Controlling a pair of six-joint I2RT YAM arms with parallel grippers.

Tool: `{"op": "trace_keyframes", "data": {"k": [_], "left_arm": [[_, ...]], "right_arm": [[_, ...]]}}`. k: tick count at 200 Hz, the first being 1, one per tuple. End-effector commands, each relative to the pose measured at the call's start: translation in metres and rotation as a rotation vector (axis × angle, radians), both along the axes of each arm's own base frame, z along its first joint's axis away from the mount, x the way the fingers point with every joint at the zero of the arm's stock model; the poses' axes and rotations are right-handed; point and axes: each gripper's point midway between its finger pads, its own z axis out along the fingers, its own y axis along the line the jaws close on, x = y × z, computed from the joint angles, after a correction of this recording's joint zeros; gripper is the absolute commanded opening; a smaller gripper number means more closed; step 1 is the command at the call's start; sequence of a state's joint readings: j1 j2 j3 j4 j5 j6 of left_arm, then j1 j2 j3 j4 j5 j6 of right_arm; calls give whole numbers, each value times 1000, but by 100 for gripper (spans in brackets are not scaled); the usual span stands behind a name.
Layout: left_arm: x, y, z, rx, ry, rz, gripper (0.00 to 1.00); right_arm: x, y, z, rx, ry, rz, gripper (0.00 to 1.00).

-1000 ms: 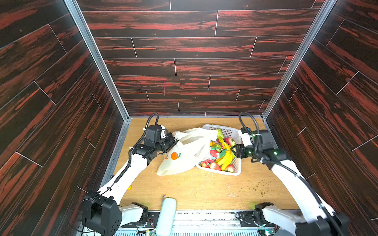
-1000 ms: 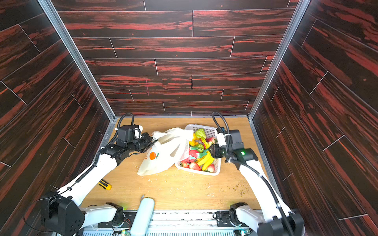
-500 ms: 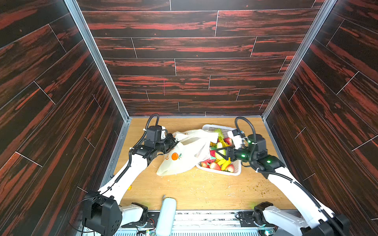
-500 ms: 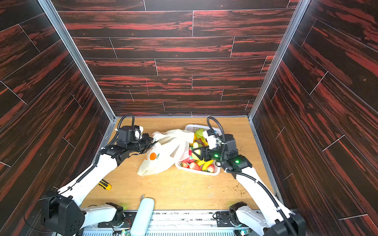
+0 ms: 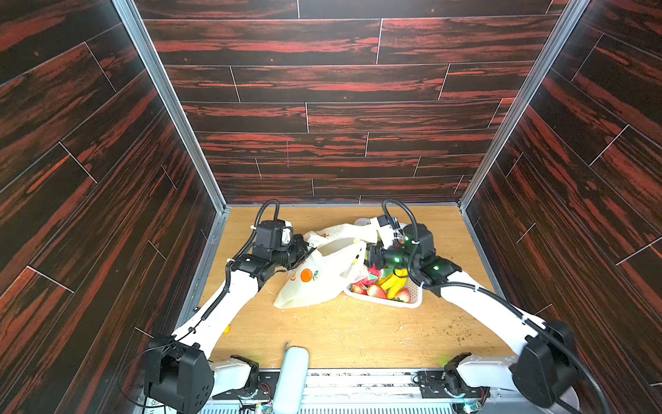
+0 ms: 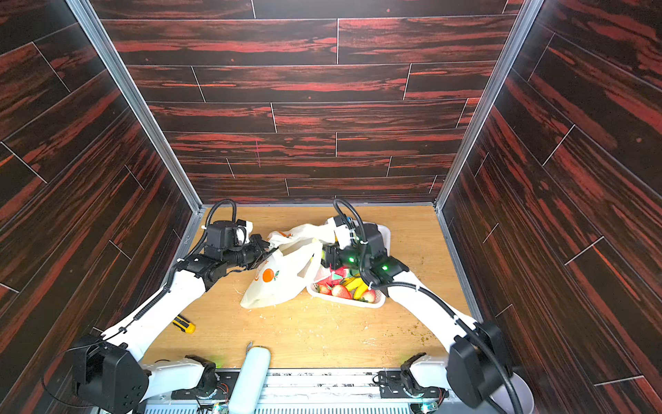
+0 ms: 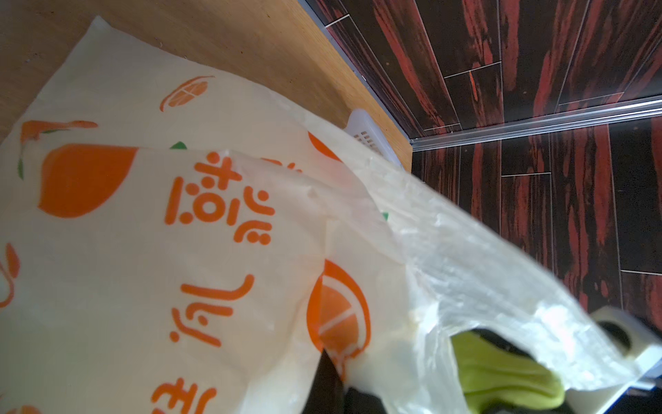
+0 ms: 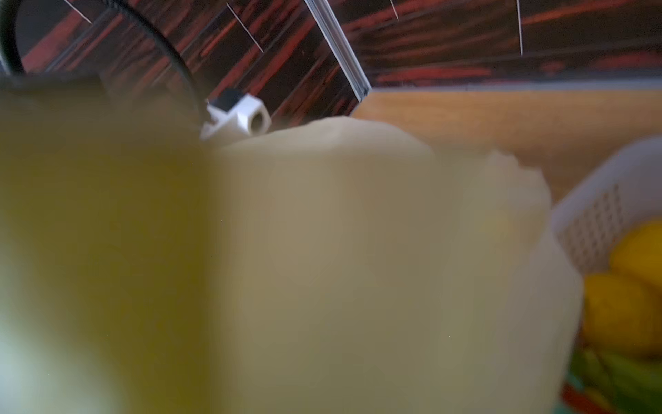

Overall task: Place the fake fruits into the plastic bag and tie a complex knot
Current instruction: 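Insert the pear into the bag mouth and release it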

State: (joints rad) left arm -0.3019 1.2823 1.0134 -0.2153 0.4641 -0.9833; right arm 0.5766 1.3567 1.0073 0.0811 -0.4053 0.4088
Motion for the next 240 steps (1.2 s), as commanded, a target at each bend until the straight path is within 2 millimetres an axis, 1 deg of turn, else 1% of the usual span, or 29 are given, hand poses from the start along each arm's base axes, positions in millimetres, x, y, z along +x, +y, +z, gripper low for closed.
{"op": "trace_keyframes", "data": {"k": [1,23,54,90,120,140,154,187,199,203,240], "left_arm": [[1,0,7,-5,-25,-12,0],[1,0,9,-7,-29,-9,0],[2,0,11,-15,-30,-4,0],[1,-1,11,-16,-31,-7,0],[2,0,12,-15,-32,-4,0],[2,0,12,-15,-32,-2,0],[2,0,12,-13,-30,-2,0],[3,0,11,-9,-30,-1,0],[3,0,11,-9,-26,-1,0],[3,0,11,-10,-27,0,0],[3,0,9,-7,-23,-2,0]], "right_arm": [[12,18,-1,6,-23,13,26],[14,32,-13,-11,-7,32,26],[17,47,-27,-23,17,58,33],[20,55,-42,-41,49,70,39],[22,55,-48,-62,64,66,50],[22,52,-46,-69,56,57,62],[21,50,-44,-75,49,52,66],[19,45,-39,-83,31,43,72],[17,44,-38,-87,28,45,73],[21,41,-38,-99,20,18,73],[19,34,-35,-111,6,-5,74]]}}
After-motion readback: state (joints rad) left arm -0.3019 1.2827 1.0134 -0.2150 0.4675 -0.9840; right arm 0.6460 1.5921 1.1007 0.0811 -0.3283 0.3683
